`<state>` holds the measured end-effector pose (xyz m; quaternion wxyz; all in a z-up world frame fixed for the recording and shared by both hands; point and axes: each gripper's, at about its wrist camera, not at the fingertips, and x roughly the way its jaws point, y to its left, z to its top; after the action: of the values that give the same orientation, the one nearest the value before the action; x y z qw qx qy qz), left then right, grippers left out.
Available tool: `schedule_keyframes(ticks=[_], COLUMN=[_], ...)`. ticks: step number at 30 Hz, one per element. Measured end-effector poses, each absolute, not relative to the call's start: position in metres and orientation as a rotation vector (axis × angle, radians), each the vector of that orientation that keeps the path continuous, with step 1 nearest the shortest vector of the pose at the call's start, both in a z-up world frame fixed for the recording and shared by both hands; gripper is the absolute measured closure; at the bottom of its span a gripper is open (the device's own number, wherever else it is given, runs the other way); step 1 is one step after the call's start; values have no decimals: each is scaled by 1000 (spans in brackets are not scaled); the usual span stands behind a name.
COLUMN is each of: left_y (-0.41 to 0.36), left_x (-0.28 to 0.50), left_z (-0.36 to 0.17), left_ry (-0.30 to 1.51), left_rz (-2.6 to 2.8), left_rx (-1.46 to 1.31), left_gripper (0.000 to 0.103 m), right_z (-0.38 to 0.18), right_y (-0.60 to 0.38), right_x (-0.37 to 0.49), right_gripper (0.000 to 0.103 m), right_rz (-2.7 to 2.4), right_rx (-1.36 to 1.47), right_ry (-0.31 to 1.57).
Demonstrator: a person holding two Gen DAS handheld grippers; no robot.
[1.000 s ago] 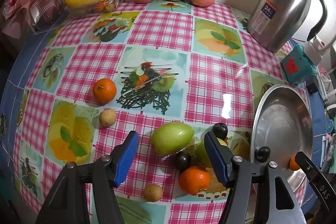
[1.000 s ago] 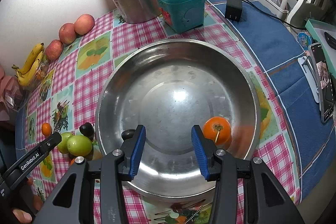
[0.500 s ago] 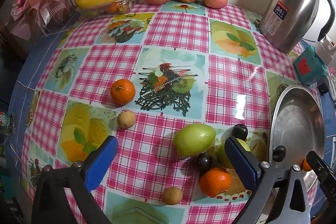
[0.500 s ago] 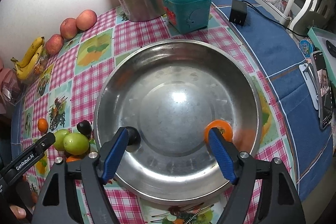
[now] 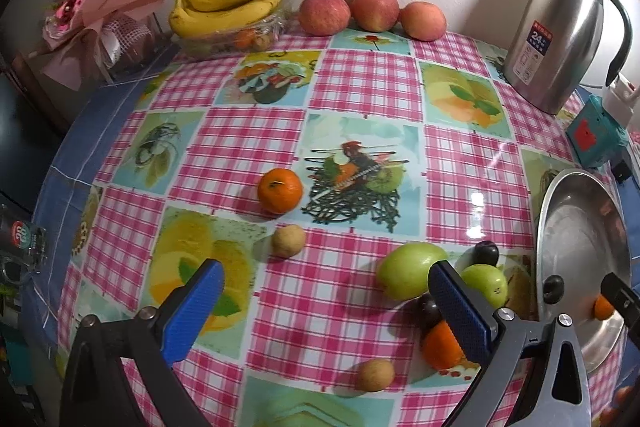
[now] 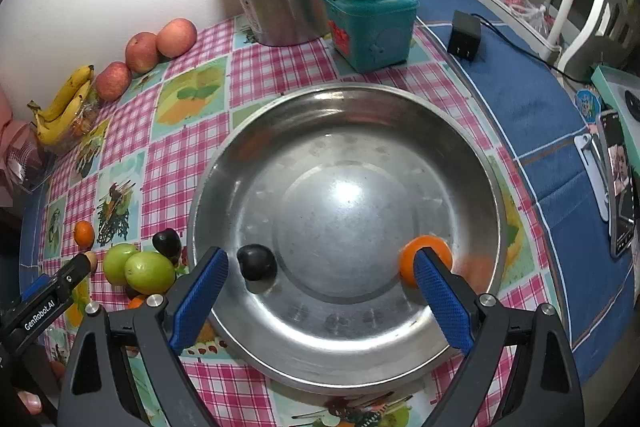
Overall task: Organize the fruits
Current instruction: 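Withdraw both tools from the pan back over the fruit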
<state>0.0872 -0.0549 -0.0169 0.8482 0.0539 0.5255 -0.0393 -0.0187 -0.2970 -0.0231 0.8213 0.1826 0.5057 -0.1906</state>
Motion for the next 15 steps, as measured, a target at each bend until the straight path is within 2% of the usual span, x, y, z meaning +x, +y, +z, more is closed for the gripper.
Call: schedule_keyframes(ticks=[15], left_y=[-24], left_x=[75], left_z=[-5], left_ry=[1069], left_rz=[-62], left_rx=[110], left_gripper=[0], right_z=[-17], right_y=[-273], right_x=[-13], right_gripper=[9], right_rz=[-361], right_rx=[339], right_ry=[1032])
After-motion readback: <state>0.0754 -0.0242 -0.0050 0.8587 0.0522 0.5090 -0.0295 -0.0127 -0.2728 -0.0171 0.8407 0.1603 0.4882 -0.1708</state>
